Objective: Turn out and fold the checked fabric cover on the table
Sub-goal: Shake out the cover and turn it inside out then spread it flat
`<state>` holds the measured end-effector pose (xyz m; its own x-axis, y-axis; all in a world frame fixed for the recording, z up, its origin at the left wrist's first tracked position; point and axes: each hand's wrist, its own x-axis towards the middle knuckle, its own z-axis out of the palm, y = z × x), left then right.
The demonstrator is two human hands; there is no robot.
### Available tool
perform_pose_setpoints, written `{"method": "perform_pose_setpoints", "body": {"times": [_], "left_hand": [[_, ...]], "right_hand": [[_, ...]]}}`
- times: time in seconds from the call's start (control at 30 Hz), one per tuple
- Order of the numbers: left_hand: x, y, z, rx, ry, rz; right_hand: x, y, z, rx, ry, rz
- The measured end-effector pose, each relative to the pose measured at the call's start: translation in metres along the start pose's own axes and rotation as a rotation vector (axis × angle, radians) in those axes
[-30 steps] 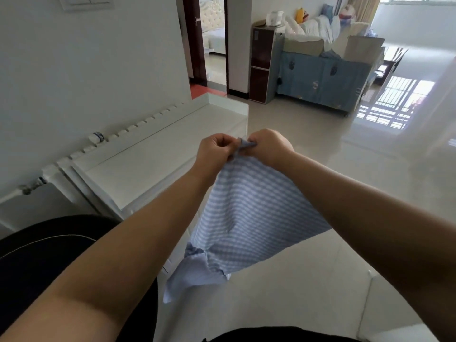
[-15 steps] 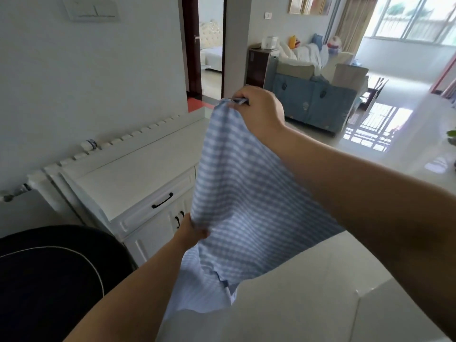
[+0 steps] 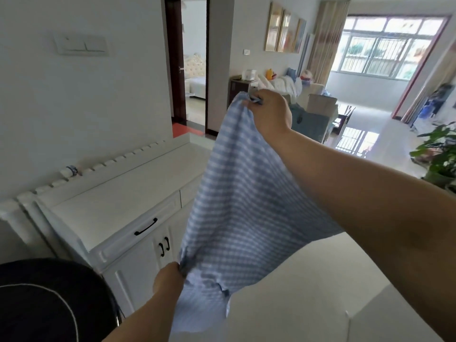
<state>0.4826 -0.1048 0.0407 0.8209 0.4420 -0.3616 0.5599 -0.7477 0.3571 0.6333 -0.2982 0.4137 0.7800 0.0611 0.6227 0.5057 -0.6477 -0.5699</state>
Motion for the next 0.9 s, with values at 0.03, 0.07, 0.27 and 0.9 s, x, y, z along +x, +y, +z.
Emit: {"method": "perform_pose_setpoints", "body": {"times": [0.03,0.07,0.27,0.9], "left_hand": [[-0.001,-0.008,0.003,-0.035,0.015,-0.036],[-0.001,-0.017,0.005,-0.046,0.031,-0.067],[0.01,-0.049,0.009,0.102,0.057,-0.015],[-0.05,0.141,-0.186,-0.713,0.186,0.711]], "right_hand": [[0.0,0.006,-0.003,-0.016,0.013,0.018],[-0.001,0.011,-0.006,-0.035,0.03,0.036],[-0.011,0.043,-0.014,-0.063,0.058,0.182],[-0.062,0.041,0.023,-0.048,-0.742,-0.176]]}}
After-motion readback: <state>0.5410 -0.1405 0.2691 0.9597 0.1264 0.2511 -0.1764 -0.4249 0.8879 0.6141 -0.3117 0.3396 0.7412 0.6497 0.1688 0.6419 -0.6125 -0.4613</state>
